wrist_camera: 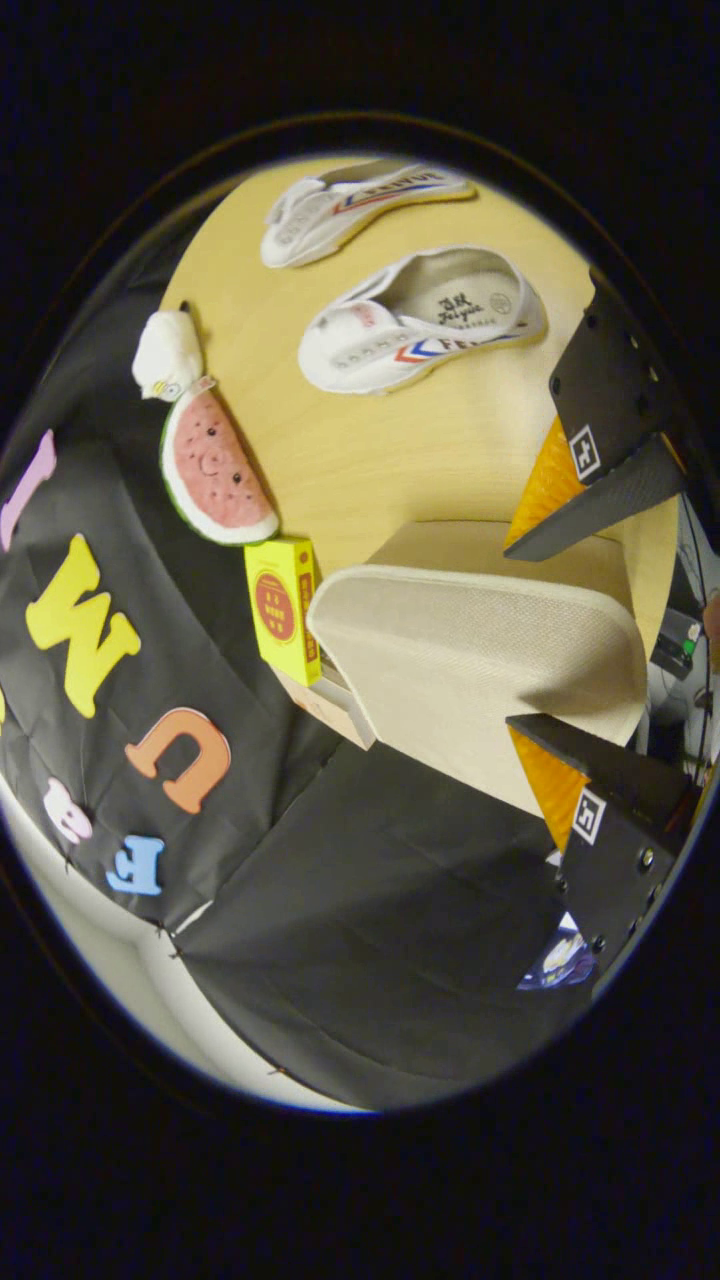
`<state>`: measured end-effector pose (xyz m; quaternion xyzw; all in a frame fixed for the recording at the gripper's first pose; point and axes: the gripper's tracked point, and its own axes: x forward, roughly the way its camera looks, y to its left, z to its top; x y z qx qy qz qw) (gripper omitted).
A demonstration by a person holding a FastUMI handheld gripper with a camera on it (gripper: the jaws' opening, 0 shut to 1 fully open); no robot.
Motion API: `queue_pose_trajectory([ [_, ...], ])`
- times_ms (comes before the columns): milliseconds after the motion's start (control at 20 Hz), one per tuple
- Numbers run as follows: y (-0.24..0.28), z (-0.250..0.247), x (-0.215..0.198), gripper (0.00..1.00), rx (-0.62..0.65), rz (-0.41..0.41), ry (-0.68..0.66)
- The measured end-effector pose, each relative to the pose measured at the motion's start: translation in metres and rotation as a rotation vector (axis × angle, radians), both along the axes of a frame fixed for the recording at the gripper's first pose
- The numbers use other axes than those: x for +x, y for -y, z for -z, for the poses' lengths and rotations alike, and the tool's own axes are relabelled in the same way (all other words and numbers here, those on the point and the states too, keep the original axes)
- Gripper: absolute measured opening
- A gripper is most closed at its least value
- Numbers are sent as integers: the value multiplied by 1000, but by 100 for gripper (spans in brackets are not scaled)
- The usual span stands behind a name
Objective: Open the storage box then place both shoes into the box .Put the left shoe in first, then the right shoe, with the right side of both shoes facing outward in a uniform manner.
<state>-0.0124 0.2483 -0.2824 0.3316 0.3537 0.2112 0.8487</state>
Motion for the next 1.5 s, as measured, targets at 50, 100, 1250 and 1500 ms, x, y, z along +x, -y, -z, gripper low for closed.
queue_pose_trajectory([
  [50, -5, 3, -1, 95, 34, -2, -28],
  [100, -9, 5, 1, 95, 76, 0, -58],
  [1250, 3, -71, -3, 0, -23, -48, -61],
  [1500, -21, -139, -7, 0, -44, -92, 11],
])
